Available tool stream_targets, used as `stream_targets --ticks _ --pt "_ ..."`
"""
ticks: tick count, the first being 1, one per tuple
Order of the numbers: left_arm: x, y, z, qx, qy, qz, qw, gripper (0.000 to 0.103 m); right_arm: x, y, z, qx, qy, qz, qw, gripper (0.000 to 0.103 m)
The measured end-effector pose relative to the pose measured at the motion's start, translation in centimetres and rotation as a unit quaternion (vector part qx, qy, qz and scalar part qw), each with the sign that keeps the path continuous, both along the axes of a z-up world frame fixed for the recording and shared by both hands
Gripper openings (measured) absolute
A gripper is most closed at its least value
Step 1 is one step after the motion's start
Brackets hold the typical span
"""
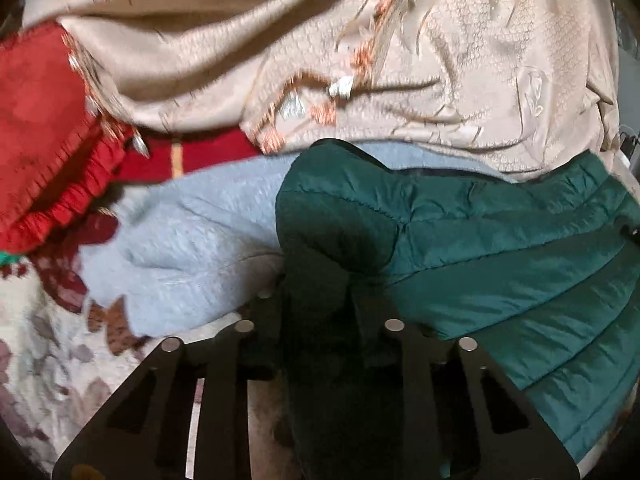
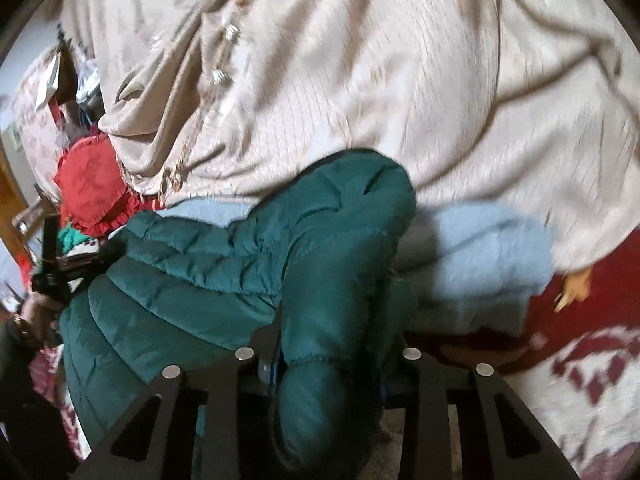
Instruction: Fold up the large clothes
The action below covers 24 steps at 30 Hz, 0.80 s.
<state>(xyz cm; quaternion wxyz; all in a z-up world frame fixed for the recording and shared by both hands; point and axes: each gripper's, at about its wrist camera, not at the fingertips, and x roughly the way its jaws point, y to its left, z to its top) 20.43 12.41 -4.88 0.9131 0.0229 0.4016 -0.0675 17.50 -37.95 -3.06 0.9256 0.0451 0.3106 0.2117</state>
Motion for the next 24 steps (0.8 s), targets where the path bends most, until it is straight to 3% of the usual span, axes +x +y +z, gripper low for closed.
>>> stream_targets --ticks 4,6,11,15,18,20,21,22,24 --pt "-2.4 -0.4 3.6 0.000 -0.042 0.015 0.9990 0.016 -2.9 0.4 3.5 -0.008 -0.062 0.000 0.998 0.029" --pt "-4.7 -0.4 6.2 -0.011 -0.073 0.020 0.9971 0.012 -4.5 0.6 5.3 -0.012 -0.088 0.003 0.996 0.029" --pt "-11.0 0.0 10.4 -0.055 -0.137 0.022 0.9888 0.011 -8.7 1.1 8.3 -0.002 -0.132 0.009 0.991 0.028" --pt "-13.8 1.0 10.7 -0.087 -0.137 0.012 0.9868 0.011 -12.7 -0.7 8.9 0.009 -0.145 0.015 0.989 0.028" --pt "-13.6 0.4 9.3 -0.093 -0.100 -0.007 0.9906 0.012 -13.5 -1.6 7.9 0.003 -0.126 0.012 0.992 0.028" --pt "-12.4 -0.5 8.2 -0.094 -0.075 -0.021 0.9925 0.020 -12.8 -2.5 6.5 -0.007 -0.096 -0.004 0.995 0.028" --pt "-11.0 -0.8 7.2 -0.081 -0.057 -0.014 0.9950 0.036 -12.0 -3.0 5.5 -0.013 -0.069 -0.018 0.997 0.028" --pt "-10.1 -0.9 6.4 -0.064 -0.042 0.006 0.9971 0.058 -10.9 -3.8 4.3 -0.012 -0.033 -0.038 0.999 0.028" --pt "-8.4 -0.4 4.8 -0.058 -0.017 0.044 0.9972 0.063 -9.4 -5.2 2.4 -0.001 0.024 -0.068 0.997 0.028"
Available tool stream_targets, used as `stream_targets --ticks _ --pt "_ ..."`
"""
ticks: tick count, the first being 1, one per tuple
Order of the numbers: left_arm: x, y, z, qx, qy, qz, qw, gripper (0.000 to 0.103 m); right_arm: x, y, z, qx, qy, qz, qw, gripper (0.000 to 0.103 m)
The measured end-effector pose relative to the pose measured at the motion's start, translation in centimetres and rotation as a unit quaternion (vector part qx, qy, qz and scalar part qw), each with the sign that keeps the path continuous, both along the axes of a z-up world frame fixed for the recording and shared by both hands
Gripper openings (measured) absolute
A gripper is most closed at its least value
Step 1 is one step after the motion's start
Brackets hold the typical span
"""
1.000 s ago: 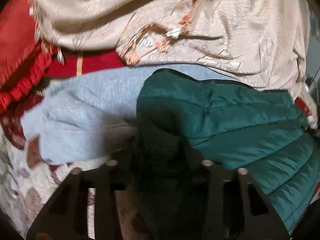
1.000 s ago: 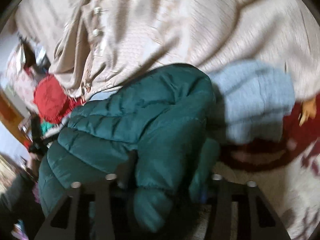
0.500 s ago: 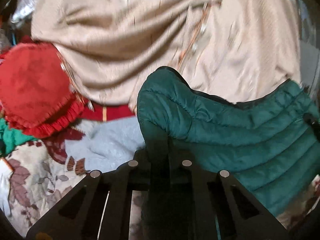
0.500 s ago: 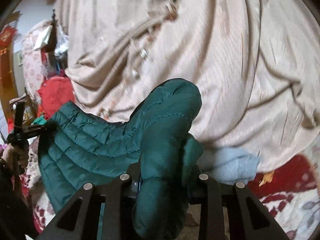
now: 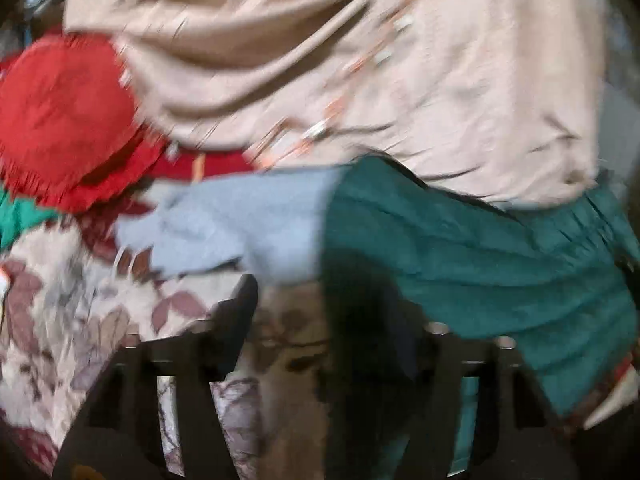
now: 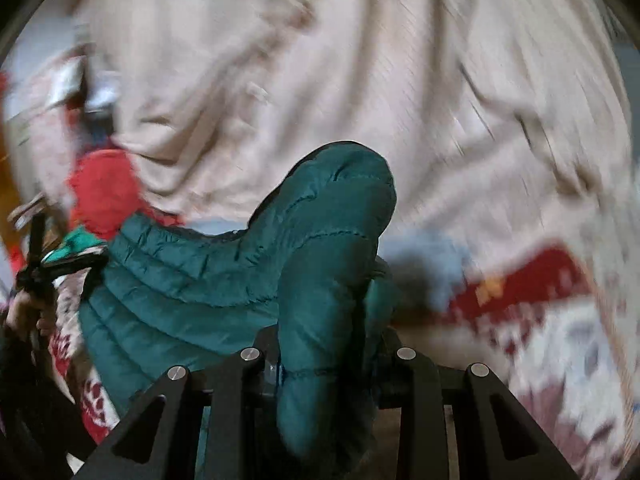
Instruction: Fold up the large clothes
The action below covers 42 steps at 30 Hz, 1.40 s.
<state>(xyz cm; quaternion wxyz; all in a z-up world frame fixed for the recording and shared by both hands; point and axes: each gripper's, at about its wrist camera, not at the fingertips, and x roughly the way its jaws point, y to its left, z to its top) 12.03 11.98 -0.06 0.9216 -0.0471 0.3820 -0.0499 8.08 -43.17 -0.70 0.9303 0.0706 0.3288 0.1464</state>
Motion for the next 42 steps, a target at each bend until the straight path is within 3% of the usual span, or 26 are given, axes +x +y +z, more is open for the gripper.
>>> stream_targets --ticks 2,3,5,10,11,13,15,17,20,22,24,27,30,36,38,42 --pt "1.1 0.6 -1.4 -0.046 0.031 0.006 0.9984 0.063 0.7 -0.9 -1.0 0.005 0.026 -0.013 1.000 0.028" --pt "1.4 0.6 -1.9 -0.078 0.043 -0.004 0.9960 0.063 1.0 -1.1 -1.4 0.004 0.034 -0.018 0.999 0.028" --pt "1.6 0.0 -2.4 -0.105 0.046 -0.035 0.9928 0.063 1.1 -1.0 -1.7 0.001 0.038 -0.018 0.999 0.028" --pt "4.9 -2.4 -4.5 -0.072 0.073 -0.079 0.9916 0.066 1.2 -0.9 -2.0 -0.009 0.041 -0.019 0.999 0.028" --pt "6.1 -2.2 -5.6 -0.093 0.095 -0.087 0.9874 0.069 1.6 -0.9 -2.0 -0.009 0.043 -0.019 0.999 0.028" --pt "8.3 -2.0 -8.2 -0.161 0.151 -0.108 0.9693 0.074 1.7 -1.0 -2.2 -0.014 0.049 -0.020 0.999 0.028" --pt "10.1 -1.8 -10.2 -0.206 0.175 -0.107 0.9567 0.084 2.0 -1.2 -2.7 -0.017 0.058 -0.022 0.998 0.028" --pt "11.2 -2.0 -11.7 -0.240 0.189 -0.115 0.9454 0.086 2.2 -1.4 -3.2 -0.018 0.067 -0.025 0.997 0.029" --pt "11.3 -2.9 -11.9 -0.236 0.167 -0.120 0.9496 0.085 2.6 -1.7 -3.8 -0.018 0.078 -0.027 0.996 0.029" --pt "11.2 -3.6 -11.3 -0.214 0.155 -0.122 0.9567 0.058 2.8 -1.7 -4.1 -0.018 0.081 -0.029 0.996 0.029" --pt "10.4 -4.5 -10.2 -0.178 0.132 -0.122 0.9675 0.041 3.2 -1.7 -4.1 -0.020 0.086 -0.032 0.996 0.029" --pt "8.6 -5.9 -8.7 -0.119 0.099 -0.100 0.9829 0.027 3.5 -1.5 -3.8 -0.022 0.084 -0.038 0.995 0.029" --pt "6.1 -6.8 -6.1 -0.077 0.051 -0.073 0.9930 0.022 3.4 -1.5 -3.4 -0.016 0.080 -0.041 0.996 0.029" --pt "-1.5 -4.3 -0.8 -0.079 -0.040 -0.044 0.9951 0.021 2.1 -0.3 -2.0 -0.001 0.067 0.003 0.998 0.029" --pt "-3.5 -2.9 -0.5 -0.088 -0.043 -0.033 0.9947 0.022 1.7 0.6 -2.1 0.000 0.073 0.028 0.997 0.029" --pt "-4.0 0.0 -2.6 -0.116 0.001 0.008 0.9932 0.022 1.1 3.0 -2.4 -0.006 0.082 0.074 0.994 0.029"
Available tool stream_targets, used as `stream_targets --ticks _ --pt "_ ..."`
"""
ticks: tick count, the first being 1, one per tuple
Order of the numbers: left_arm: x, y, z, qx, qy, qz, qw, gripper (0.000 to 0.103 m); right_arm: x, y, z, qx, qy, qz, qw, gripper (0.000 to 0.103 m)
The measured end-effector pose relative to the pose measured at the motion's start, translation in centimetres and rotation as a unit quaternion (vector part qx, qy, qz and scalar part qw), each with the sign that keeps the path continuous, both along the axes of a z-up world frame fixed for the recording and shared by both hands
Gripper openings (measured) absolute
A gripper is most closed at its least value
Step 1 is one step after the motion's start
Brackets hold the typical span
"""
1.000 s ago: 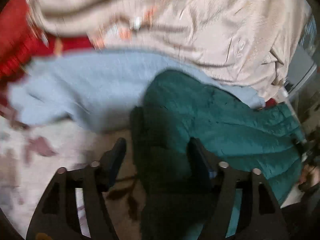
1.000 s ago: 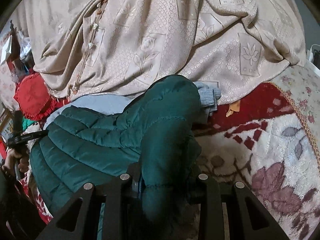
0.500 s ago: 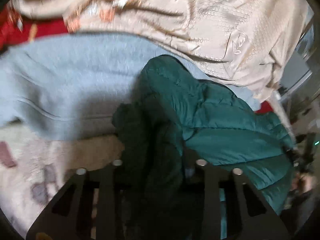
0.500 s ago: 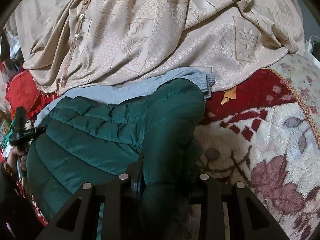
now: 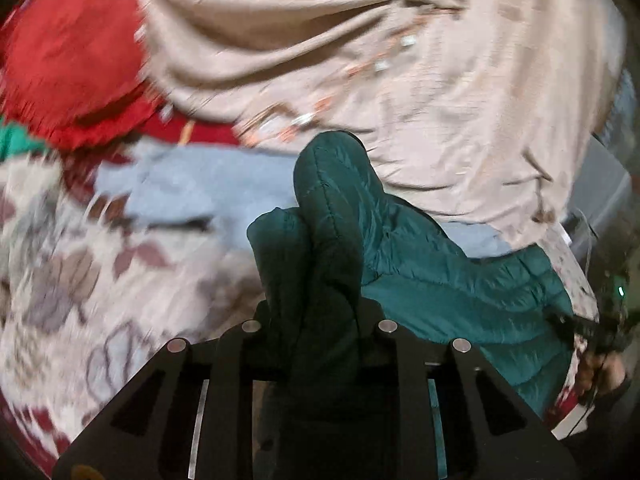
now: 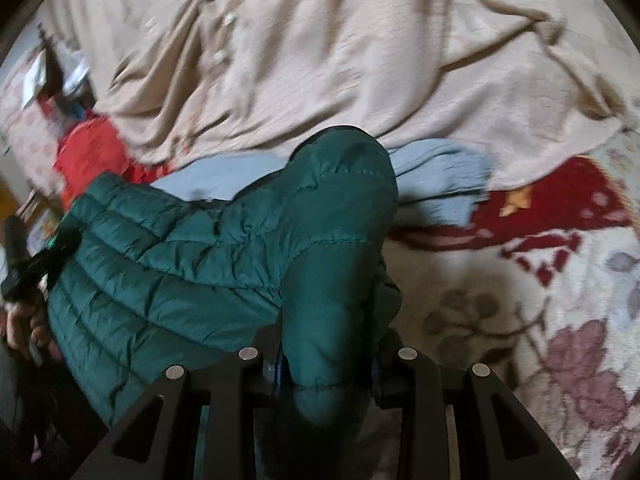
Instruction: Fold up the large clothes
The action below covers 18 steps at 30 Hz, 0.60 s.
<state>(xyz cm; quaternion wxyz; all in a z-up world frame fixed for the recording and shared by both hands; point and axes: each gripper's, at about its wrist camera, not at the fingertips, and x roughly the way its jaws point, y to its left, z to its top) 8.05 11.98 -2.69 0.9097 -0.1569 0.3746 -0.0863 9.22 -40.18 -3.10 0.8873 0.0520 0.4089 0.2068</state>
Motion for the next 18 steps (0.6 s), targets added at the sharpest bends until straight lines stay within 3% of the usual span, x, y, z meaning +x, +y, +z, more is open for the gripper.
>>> stream_targets --ticks 4,8,12,16,18 --pt "1.3 0.2 -3.3 0.023 0.070 0.012 0.9972 0.034 0.6 0.2 -0.2 0.004 0.003 -0.007 1.000 0.029" --pt "1.2 1.1 -4.6 0.016 0.099 0.043 0.9941 0.053 1.6 -0.5 -1.1 0.027 0.038 -0.033 0.998 0.046" --pt "0.6 2.2 -4.0 0.007 0.086 0.066 0.9941 0.063 1.3 -1.6 -0.3 0.057 0.038 -0.065 0.996 0.050" --pt "-0.3 3.4 -2.4 0.014 0.046 0.096 0.9942 0.064 0.5 -3.3 1.2 0.064 0.012 -0.122 0.990 0.062" --pt "-0.7 3.8 -1.3 0.027 0.021 0.123 0.9919 0.064 0.2 -5.4 1.9 0.098 0.001 -0.169 0.981 0.071"
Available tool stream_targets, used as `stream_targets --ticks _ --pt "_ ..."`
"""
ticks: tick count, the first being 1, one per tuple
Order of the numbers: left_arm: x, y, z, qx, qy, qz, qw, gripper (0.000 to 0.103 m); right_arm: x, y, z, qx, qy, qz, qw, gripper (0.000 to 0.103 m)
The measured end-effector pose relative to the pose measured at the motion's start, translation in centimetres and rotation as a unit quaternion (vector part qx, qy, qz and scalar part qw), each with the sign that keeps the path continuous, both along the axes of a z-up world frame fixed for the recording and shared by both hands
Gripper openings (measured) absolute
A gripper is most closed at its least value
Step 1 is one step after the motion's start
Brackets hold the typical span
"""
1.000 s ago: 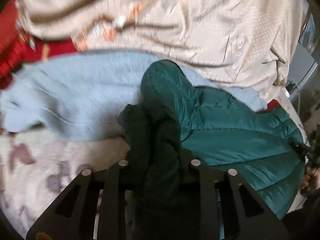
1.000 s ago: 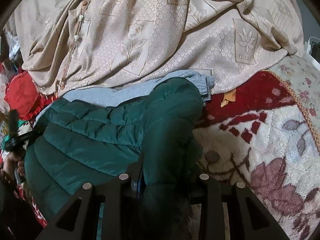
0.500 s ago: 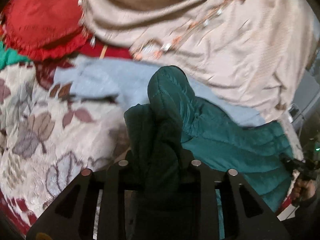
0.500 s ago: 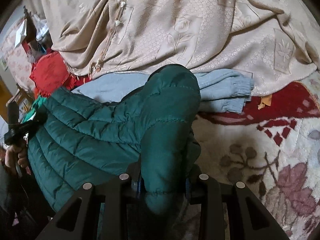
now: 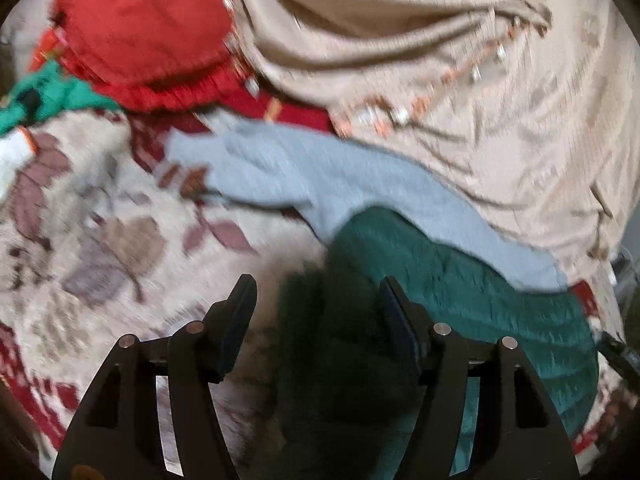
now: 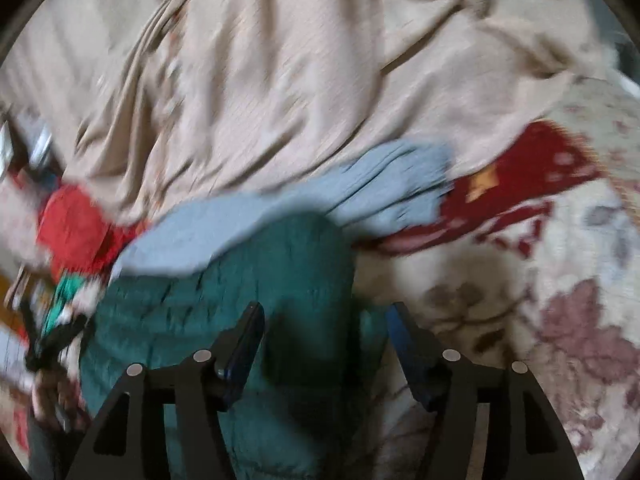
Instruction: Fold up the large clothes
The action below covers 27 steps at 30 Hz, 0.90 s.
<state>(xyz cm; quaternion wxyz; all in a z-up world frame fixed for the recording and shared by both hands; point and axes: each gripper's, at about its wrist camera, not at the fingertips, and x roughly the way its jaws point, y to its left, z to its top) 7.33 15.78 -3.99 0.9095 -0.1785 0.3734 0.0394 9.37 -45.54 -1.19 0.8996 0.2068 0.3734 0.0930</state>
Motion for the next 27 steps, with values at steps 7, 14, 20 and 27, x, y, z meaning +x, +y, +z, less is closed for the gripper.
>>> stream_targets --ticks 7,14,20,27 --pt "0.3 -2.0 4.7 0.031 -0.111 0.000 0.9933 0.064 -0.6 2.3 3.4 -0.041 -0.057 -0.013 0.997 0.073" --pt "4.1 -7.4 4.4 0.085 -0.071 -0.045 0.9929 0.064 3.0 12.4 0.9 -0.120 -0.007 0.068 0.990 0.073" --pt "7.8 -7.6 -2.8 0.087 0.082 -0.034 0.9922 0.065 6.7 13.6 -4.7 -0.162 0.079 0.074 0.981 0.084" --pt "7.7 -8.0 -3.3 0.112 0.083 -0.023 0.9900 0.070 6.9 13.6 -4.7 -0.173 0.087 0.070 0.979 0.091"
